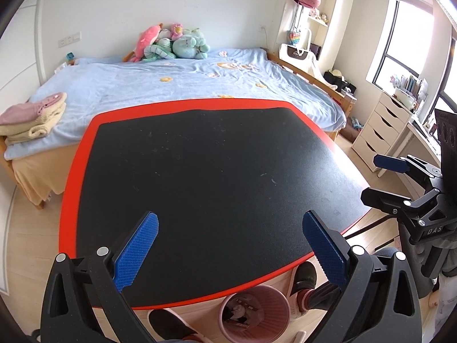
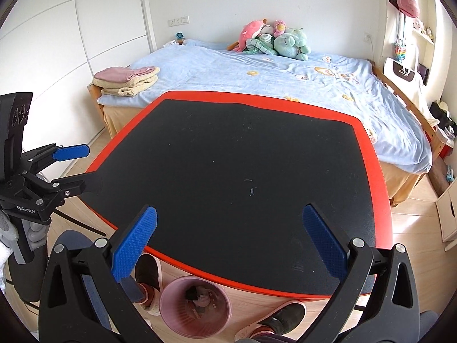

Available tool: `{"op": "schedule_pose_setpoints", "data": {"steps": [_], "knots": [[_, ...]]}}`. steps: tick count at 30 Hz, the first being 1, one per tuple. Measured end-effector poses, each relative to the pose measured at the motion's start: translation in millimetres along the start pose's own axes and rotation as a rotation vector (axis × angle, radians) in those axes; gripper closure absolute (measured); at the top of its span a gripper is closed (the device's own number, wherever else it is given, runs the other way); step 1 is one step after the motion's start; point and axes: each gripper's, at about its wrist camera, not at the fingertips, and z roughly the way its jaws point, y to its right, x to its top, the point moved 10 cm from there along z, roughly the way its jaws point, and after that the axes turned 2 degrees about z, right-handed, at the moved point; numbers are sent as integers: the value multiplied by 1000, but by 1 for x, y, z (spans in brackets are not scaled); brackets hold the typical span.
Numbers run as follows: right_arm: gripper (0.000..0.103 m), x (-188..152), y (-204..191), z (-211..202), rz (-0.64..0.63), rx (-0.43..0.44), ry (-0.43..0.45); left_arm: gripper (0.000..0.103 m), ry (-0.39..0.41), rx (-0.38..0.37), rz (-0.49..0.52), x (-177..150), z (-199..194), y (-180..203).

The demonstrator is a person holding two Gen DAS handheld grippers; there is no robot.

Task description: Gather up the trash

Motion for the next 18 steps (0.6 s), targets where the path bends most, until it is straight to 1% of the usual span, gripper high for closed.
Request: {"op": "schedule_pose_setpoints", "data": {"steps": [7,18], "knots": [[3,-2,1,4,3,1,-6,6,-6,22,4,2,4,0],[3,-2,2,6,3,4,-6,6,-7,28,7,1,5,0]]}}
